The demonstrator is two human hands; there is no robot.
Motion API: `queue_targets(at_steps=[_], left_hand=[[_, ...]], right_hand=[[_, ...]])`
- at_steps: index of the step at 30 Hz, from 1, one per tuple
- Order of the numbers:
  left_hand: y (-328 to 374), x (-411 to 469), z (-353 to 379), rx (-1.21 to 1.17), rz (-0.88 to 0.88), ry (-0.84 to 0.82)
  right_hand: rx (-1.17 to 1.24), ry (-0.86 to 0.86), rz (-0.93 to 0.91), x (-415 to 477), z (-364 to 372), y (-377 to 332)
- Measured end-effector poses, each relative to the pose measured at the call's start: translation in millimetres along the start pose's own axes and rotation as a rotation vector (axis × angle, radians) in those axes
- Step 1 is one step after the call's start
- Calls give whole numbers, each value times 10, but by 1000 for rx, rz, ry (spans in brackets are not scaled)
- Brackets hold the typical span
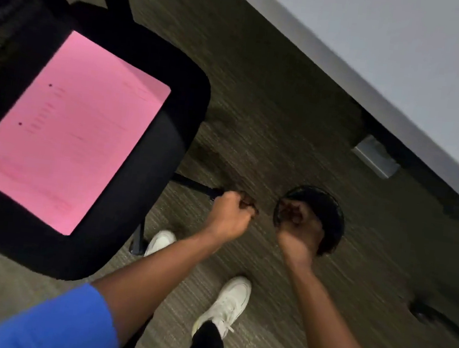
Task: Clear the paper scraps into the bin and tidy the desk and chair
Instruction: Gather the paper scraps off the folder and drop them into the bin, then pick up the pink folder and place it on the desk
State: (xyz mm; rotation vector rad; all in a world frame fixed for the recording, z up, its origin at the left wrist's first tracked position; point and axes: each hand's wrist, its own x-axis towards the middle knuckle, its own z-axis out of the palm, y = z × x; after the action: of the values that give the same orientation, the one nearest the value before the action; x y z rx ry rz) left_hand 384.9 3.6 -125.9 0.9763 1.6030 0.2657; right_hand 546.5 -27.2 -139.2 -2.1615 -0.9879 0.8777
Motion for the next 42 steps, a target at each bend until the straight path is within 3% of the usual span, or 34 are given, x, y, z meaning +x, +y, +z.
queue_targets(at_steps=[7,13,17,22,27,31,36,42], left_hand=[[115,-410,-1375,-137,165,205],[92,-644,-2514,-142,186,435],[-76,-708,-3155,-3,183,563],[-409,-633,-3766,374,177,715],[-638,-574,-4084,528,8,648],[-658,-592,-4107,369,-84,550],[-670,-734,-4117,199,-107,574],[-656,-1148,-3958,161,-113,529]], right_hand=[[221,-144,-49,-608,511,-985],[329,-275,28,-1060,1040,-1658],[337,-346,95,-1244,1341,-1947],[242,-414,153,-1392,1669,-2129],[127,-398,187,-1506,1874,-2244],[94,-418,217,-1575,1921,-2346],[45,-403,249,-1639,1752,-2457],[85,-440,224,-1723,1292,-2503]])
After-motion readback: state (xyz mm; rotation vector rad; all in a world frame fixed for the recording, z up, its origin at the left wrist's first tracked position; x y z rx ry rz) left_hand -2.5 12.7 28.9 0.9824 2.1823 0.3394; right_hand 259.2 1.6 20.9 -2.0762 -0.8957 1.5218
